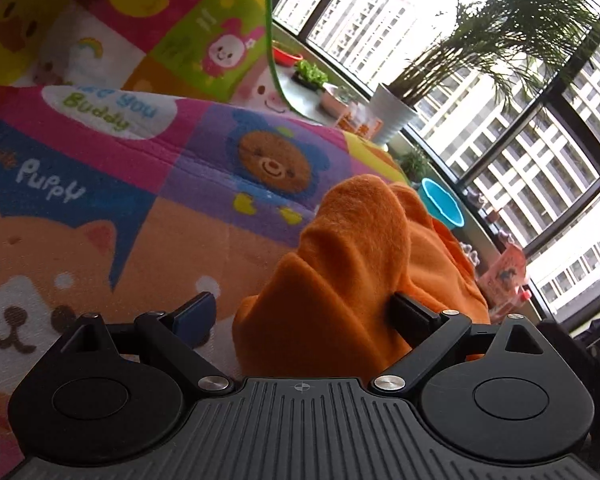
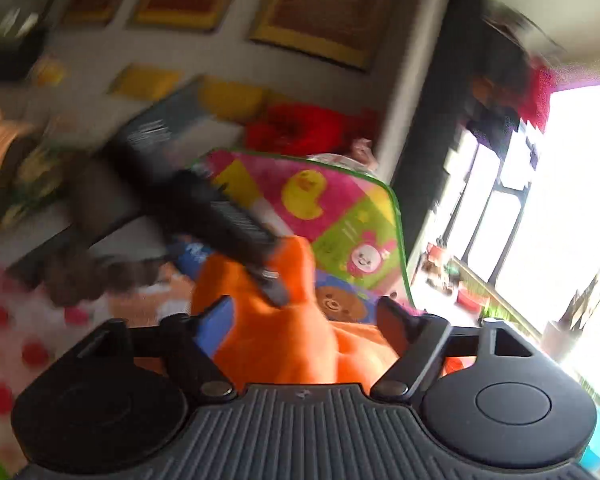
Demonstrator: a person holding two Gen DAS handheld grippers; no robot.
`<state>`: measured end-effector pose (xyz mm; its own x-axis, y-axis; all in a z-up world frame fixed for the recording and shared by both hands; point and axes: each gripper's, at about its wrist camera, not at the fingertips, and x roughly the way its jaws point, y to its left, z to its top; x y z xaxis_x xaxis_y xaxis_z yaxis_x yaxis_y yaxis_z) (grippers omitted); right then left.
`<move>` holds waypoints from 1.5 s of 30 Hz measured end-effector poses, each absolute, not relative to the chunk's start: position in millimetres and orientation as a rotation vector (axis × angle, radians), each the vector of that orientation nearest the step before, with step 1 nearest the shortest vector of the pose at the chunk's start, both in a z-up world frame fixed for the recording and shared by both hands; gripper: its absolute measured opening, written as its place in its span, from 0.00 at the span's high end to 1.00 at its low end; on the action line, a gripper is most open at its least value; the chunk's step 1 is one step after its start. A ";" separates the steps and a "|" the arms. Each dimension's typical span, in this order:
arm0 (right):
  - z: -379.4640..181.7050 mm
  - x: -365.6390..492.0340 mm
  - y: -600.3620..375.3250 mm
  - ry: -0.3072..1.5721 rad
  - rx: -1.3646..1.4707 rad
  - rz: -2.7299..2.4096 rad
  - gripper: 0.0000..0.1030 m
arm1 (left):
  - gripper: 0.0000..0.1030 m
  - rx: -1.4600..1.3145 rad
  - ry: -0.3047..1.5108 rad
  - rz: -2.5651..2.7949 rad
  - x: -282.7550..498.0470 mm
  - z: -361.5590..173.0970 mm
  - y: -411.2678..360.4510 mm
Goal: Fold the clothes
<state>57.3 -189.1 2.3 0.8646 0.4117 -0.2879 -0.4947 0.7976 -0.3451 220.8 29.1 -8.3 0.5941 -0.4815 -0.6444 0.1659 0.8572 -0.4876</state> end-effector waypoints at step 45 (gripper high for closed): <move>-25.4 112.8 -319.7 0.554 0.076 0.171 0.62 | 0.04 -0.413 0.811 -0.526 176.6 17.9 4.4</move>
<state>112.8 -319.7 -25.4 0.8368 0.1821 -0.5164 -0.1411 0.9829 0.1180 176.6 4.4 17.9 0.5740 -0.5872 -0.5707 0.2816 0.7960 -0.5358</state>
